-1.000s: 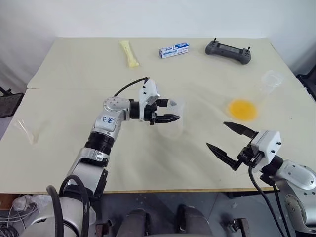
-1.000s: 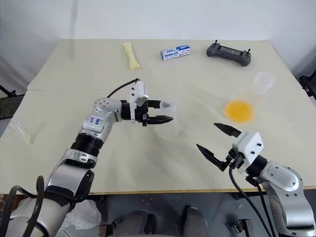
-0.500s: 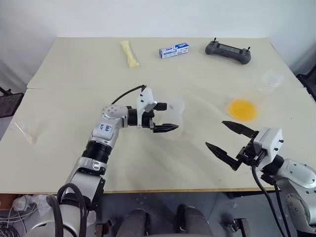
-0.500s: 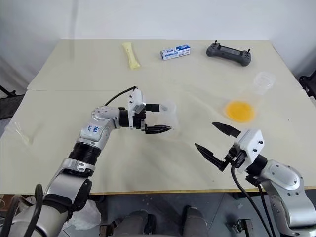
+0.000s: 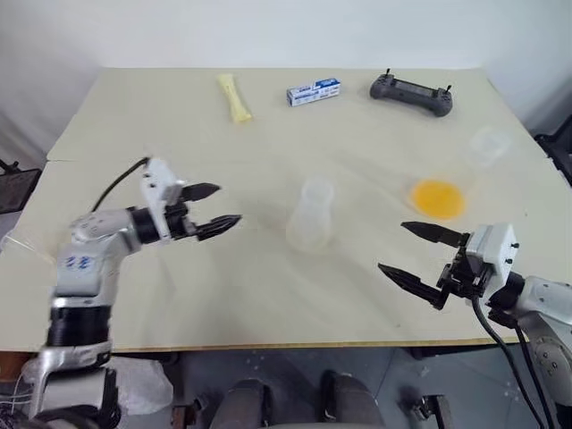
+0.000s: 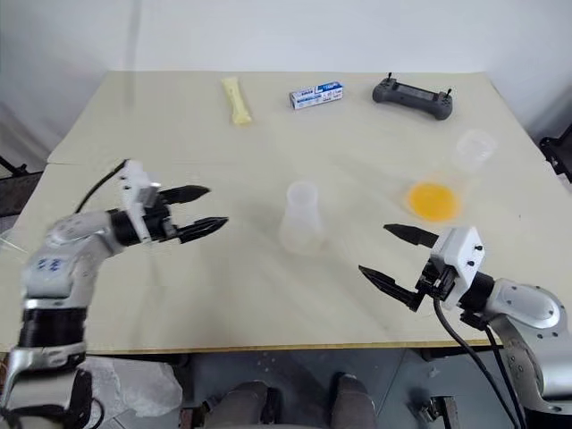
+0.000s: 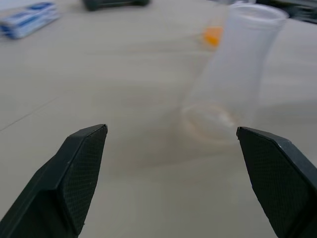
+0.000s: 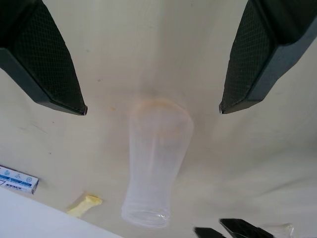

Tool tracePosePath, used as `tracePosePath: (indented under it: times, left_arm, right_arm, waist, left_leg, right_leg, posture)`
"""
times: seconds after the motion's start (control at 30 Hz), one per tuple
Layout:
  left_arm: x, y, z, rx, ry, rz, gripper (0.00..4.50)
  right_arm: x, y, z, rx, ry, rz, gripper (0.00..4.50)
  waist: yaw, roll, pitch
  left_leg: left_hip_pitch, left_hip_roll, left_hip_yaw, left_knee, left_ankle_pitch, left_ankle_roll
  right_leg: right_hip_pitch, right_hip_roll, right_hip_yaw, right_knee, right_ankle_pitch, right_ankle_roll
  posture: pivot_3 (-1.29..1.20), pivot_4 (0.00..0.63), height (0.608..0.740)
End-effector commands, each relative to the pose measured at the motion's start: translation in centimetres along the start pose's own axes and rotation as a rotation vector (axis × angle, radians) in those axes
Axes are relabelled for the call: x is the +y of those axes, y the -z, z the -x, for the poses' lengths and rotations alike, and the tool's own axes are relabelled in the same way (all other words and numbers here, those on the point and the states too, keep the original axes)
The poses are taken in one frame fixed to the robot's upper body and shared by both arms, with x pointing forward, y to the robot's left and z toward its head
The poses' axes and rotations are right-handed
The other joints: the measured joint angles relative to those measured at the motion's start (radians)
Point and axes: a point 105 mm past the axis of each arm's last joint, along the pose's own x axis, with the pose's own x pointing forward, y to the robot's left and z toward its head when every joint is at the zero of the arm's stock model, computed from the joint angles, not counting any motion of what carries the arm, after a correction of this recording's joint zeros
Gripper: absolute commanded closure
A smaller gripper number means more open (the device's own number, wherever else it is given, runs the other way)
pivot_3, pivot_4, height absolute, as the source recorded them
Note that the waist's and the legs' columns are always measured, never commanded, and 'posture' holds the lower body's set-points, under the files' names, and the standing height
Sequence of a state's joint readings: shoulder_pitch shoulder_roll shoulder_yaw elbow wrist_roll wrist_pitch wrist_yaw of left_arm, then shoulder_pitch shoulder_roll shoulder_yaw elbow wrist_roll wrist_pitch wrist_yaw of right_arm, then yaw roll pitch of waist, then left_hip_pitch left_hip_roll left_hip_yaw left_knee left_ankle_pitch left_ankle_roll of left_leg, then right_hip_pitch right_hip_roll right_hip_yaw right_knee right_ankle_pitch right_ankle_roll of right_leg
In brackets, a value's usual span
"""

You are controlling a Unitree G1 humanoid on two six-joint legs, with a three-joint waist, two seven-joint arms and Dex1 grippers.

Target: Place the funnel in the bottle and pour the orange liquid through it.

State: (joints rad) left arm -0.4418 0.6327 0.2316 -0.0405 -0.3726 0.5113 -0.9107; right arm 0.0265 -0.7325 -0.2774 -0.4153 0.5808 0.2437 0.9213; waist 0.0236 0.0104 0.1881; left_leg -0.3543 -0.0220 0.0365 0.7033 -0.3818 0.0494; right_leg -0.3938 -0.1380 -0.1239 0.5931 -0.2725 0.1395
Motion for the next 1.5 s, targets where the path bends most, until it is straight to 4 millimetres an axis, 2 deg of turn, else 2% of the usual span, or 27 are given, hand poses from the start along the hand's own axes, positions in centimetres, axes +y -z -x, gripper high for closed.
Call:
tracePosePath:
  times: [0.03, 0.1, 0.3, 0.4, 0.53, 0.73, 0.93, 1.2, 1.37, 1.5]
  left_arm:
    - [2.2, -0.5, 5.3, -0.009, -0.236, -0.03, 0.06]
    - [4.1, 0.5, 9.4, 0.029, -0.437, -0.032, 0.06]
    - [6.9, 2.0, 15.7, 0.016, -0.853, 0.025, 0.06]
    - [7.4, 2.9, 17.6, 0.02, -1.017, 0.052, 0.06]
    - [9.0, 4.3, 20.4, 0.062, -1.214, 0.116, 0.06]
    - [10.4, 5.5, 21.5, 0.135, -1.3, 0.213, 0.06]
    - [11.4, 5.0, 21.8, 0.102, -1.324, 0.187, 0.06]
    - [12.7, 5.6, 21.4, 0.208, -1.191, 0.183, 0.06]
    - [12.8, 5.3, 21.9, 0.195, -1.165, 0.174, 0.06]
    - [12.3, 5.1, 23.4, 0.125, -1.216, 0.18, 0.06]
  right_arm:
    - [0.0, -0.5, -0.2, -0.014, -0.036, -0.007, 0.0]
    - [-0.1, -0.3, -0.7, -0.015, -0.056, -0.017, 0.0]
    - [-0.1, -0.2, -1.6, -0.019, -0.102, -0.029, 0.0]
    - [-0.2, -0.2, -1.9, -0.02, -0.117, -0.029, 0.0]
    - [-0.2, -0.3, -2.1, -0.021, -0.132, -0.029, 0.0]
    - [-0.3, -0.3, -2.0, -0.017, -0.138, -0.023, 0.0]
    - [0.2, -0.2, -1.8, -0.013, -0.136, -0.026, 0.0]
    - [0.1, -0.2, -1.6, -0.012, -0.125, -0.023, 0.0]
    - [0.2, -0.1, -1.3, -0.012, -0.108, -0.017, 0.0]
    - [0.7, 0.1, -1.1, -0.007, -0.11, -0.028, 0.0]
  waist:
    - [-0.001, 0.0, 0.0]
    - [-0.006, 0.0, 0.0]
    - [0.009, 0.0, 0.0]
    - [0.006, 0.0, 0.0]
    - [0.003, 0.0, 0.0]
    - [0.002, -0.001, 0.0]
    - [0.001, -0.001, 0.0]
    - [0.0, -0.001, 0.0]
    - [-0.001, -0.001, 0.0]
    - [-0.002, -0.001, 0.0]
  left_leg:
    - [0.0, 0.0, 0.0, 0.0, 0.0, 0.0]
    - [0.0, 0.001, 0.0, 0.0, 0.0, -0.001]
    - [0.001, -0.001, -0.001, 0.0, 0.0, -0.001]
    - [0.001, -0.001, -0.001, 0.0, -0.001, -0.001]
    - [0.002, -0.001, -0.001, 0.0, -0.001, -0.001]
    - [0.001, -0.001, 0.0, 0.0, -0.001, -0.001]
    - [0.002, -0.001, 0.0, 0.0, -0.001, -0.001]
    - [0.002, 0.0, 0.001, -0.001, -0.001, -0.002]
    - [0.002, 0.0, 0.001, -0.001, -0.001, -0.002]
    - [0.002, 0.0, 0.001, -0.001, -0.001, -0.002]
  right_leg:
    - [0.0, 0.0, 0.0, 0.0, 0.0, 0.0]
    - [0.0, 0.0, 0.001, -0.001, 0.0, 0.0]
    - [0.002, -0.002, 0.002, 0.0, 0.0, -0.001]
    - [0.002, -0.002, 0.005, 0.0, 0.0, -0.001]
    - [0.001, -0.001, 0.004, 0.001, 0.0, -0.001]
    - [0.0, -0.001, 0.001, 0.002, 0.0, -0.001]
    - [0.0, -0.001, 0.001, 0.002, 0.0, -0.001]
    - [0.0, 0.0, 0.001, 0.002, 0.0, -0.001]
    - [-0.001, 0.0, 0.001, 0.002, 0.0, -0.001]
    - [-0.001, -0.001, 0.001, 0.002, 0.0, -0.001]
  posture:
    - [0.0, 0.15, 0.74]
    - [0.0, 0.15, 0.74]
    - [0.0, 0.15, 0.74]
    - [0.0, 0.15, 0.74]
    - [0.0, 0.15, 0.74]
    - [0.0, 0.15, 0.74]
    - [0.0, 0.15, 0.74]
    - [0.0, 0.15, 0.74]
    - [0.0, 0.15, 0.74]
    - [0.0, 0.15, 0.74]
